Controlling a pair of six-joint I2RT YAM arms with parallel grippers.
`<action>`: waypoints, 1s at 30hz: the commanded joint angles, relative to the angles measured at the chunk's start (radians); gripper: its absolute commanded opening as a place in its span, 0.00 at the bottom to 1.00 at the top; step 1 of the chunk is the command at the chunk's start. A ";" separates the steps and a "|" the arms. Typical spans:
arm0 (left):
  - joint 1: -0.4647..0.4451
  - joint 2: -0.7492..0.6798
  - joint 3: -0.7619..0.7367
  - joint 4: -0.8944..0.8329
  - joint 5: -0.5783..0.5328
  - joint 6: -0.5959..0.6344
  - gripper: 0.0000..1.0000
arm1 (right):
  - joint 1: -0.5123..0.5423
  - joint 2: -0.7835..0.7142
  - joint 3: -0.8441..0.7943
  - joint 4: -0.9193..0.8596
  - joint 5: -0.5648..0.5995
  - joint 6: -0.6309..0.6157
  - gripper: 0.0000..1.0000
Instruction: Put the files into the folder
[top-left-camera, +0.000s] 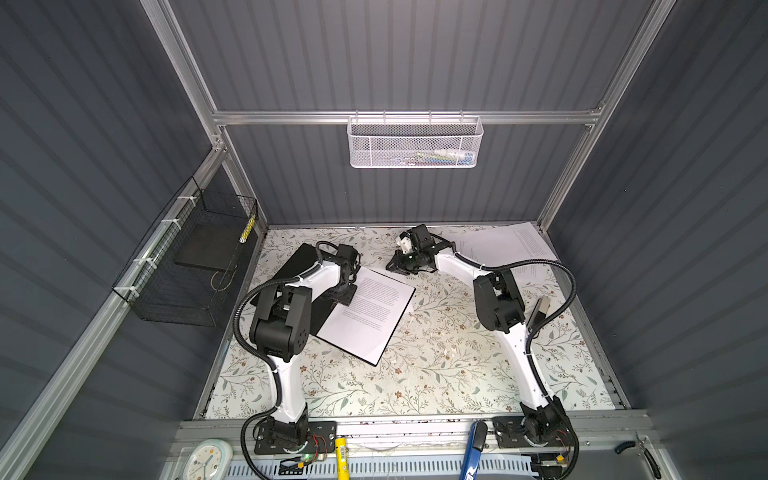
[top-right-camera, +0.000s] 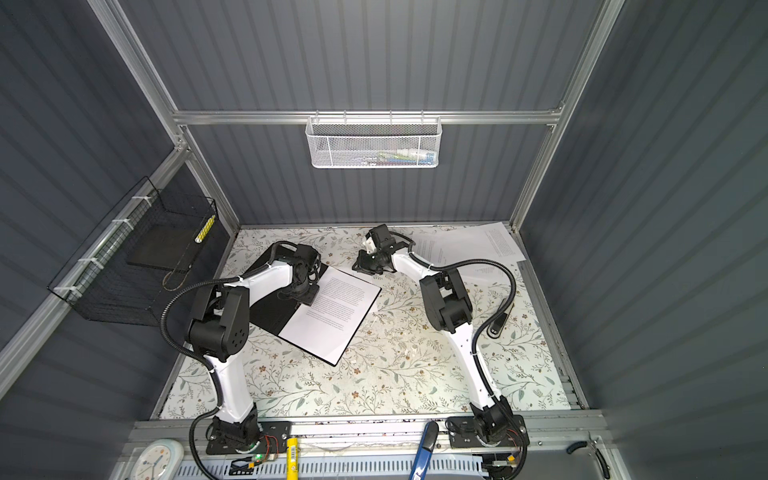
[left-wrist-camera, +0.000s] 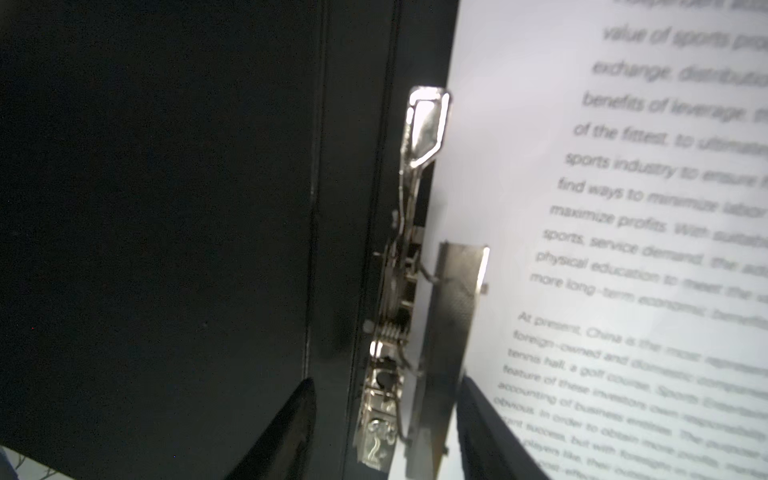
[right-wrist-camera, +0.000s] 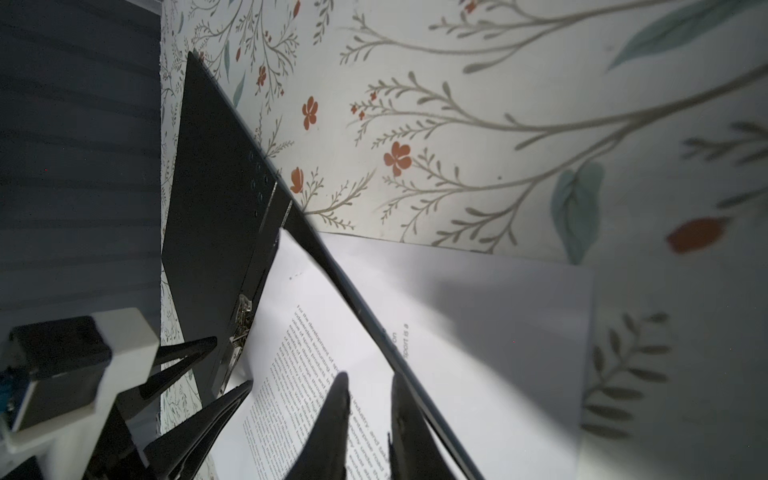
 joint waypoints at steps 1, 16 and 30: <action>0.006 0.022 0.025 -0.008 -0.002 0.005 0.46 | -0.006 0.044 0.037 -0.033 0.004 0.019 0.19; 0.004 0.022 0.116 -0.019 -0.019 -0.028 0.35 | -0.009 0.087 0.110 -0.096 -0.019 0.062 0.17; -0.003 0.064 0.145 -0.044 0.030 -0.017 0.37 | -0.010 0.094 0.109 -0.078 -0.041 0.096 0.17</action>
